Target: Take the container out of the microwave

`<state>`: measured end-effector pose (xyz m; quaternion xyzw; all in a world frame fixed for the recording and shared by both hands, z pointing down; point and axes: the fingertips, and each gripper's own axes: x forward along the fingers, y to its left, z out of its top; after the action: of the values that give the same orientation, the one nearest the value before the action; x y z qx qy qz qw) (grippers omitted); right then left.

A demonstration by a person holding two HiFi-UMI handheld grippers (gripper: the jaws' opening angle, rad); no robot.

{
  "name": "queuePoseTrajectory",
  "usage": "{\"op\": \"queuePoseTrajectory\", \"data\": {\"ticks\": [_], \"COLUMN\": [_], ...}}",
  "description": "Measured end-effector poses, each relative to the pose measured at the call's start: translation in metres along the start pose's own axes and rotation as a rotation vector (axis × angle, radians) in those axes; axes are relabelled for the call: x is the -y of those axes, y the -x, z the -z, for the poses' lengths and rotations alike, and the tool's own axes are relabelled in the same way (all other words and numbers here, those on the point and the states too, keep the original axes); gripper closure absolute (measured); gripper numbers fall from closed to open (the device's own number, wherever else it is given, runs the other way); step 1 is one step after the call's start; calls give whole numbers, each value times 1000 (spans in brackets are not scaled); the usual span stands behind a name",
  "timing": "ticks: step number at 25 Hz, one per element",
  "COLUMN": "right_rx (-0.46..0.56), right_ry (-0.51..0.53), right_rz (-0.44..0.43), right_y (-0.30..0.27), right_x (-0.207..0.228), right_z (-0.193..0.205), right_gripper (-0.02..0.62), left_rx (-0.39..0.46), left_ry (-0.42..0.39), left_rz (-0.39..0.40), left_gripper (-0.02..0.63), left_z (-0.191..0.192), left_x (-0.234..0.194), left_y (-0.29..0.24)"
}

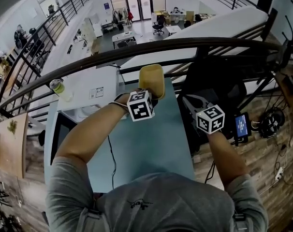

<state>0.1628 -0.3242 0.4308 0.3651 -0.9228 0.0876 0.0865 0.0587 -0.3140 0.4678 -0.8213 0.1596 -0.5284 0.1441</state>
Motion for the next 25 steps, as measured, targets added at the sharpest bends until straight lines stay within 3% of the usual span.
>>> {"op": "queuePoseTrajectory", "data": {"ticks": [25], "right_rx": [-88], "right_ry": [-116], "right_rz": [20], "right_y": [-56], "right_x": [37], "right_z": [95], "right_gripper": [578], "left_rx": [-98], "left_ry": [82], "left_rz": [118], "left_gripper": [588], "left_z": [57], "left_x": [16], "left_y": [-141]}}
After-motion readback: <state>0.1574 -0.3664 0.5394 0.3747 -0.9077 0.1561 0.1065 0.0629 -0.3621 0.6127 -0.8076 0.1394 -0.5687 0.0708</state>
